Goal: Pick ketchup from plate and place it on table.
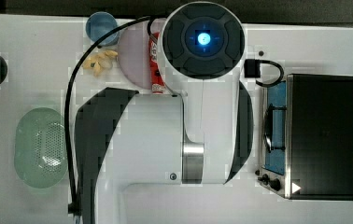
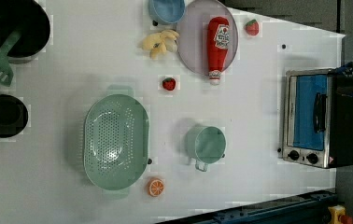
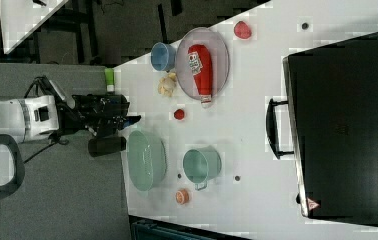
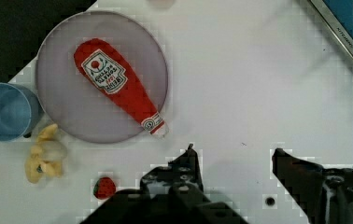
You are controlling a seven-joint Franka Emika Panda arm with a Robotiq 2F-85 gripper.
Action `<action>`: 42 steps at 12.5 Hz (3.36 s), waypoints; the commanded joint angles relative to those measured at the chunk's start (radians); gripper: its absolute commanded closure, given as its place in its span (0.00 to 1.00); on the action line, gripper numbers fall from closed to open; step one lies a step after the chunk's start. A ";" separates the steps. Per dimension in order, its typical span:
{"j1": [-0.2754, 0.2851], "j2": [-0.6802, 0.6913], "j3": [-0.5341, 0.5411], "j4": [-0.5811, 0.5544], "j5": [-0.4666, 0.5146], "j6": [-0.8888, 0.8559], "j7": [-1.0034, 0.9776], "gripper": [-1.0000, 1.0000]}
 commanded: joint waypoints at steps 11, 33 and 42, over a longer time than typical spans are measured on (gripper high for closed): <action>-0.092 -0.012 0.099 -0.056 0.040 -0.036 -0.073 0.00; -0.023 0.668 0.139 0.154 -0.086 0.475 -0.567 0.00; -0.016 0.786 0.131 0.152 -0.095 0.700 -0.567 0.00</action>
